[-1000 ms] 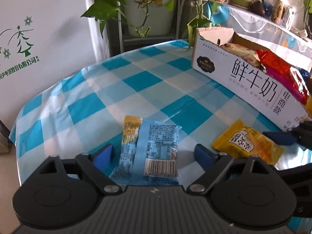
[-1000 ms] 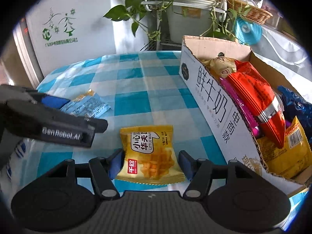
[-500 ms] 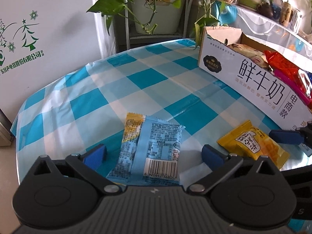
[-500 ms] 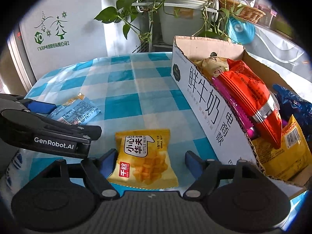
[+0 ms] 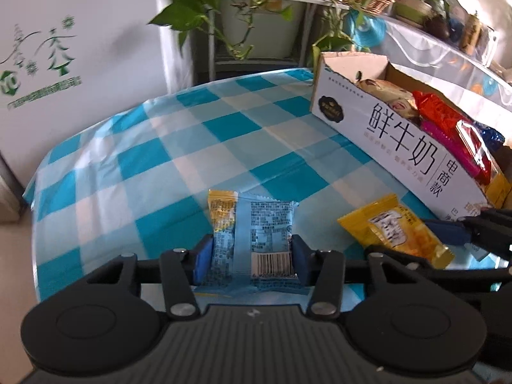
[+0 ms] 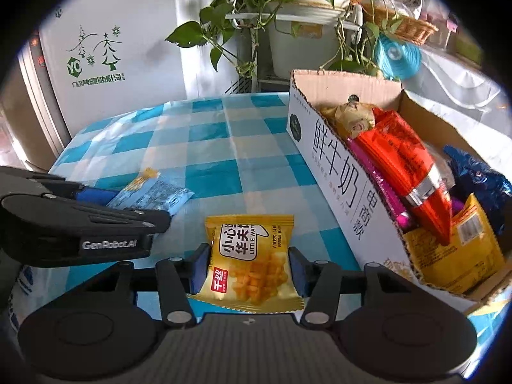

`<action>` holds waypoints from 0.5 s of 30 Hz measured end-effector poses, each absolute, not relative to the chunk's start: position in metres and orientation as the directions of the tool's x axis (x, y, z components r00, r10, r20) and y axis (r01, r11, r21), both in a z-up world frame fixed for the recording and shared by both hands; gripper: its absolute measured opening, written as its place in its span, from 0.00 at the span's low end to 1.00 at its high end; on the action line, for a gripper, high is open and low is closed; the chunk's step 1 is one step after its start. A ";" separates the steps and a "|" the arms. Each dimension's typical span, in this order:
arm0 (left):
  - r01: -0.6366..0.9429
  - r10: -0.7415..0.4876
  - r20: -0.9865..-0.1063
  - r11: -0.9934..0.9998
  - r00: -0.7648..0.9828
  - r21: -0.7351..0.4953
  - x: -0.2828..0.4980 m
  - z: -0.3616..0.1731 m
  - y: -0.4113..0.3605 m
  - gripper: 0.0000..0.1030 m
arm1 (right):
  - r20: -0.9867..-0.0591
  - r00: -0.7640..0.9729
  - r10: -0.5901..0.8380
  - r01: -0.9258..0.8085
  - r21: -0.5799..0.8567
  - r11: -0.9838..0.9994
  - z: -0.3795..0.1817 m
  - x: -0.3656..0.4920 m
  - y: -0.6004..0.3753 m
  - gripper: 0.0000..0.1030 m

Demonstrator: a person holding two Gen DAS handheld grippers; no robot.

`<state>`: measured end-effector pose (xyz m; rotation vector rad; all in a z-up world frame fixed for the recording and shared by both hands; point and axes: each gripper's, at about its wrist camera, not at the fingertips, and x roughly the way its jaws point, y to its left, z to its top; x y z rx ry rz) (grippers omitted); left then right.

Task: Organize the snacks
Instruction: 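Grasp the light-blue bag with left gripper while right gripper grasps the yellow waffle bag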

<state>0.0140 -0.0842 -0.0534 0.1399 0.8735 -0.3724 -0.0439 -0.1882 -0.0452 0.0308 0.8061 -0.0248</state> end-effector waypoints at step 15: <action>0.255 -0.262 -0.745 0.959 0.614 -0.127 -0.037 -0.036 -0.052 0.48 | -0.724 0.690 0.010 0.025 0.037 0.999 -0.031 -0.071 -0.190 0.56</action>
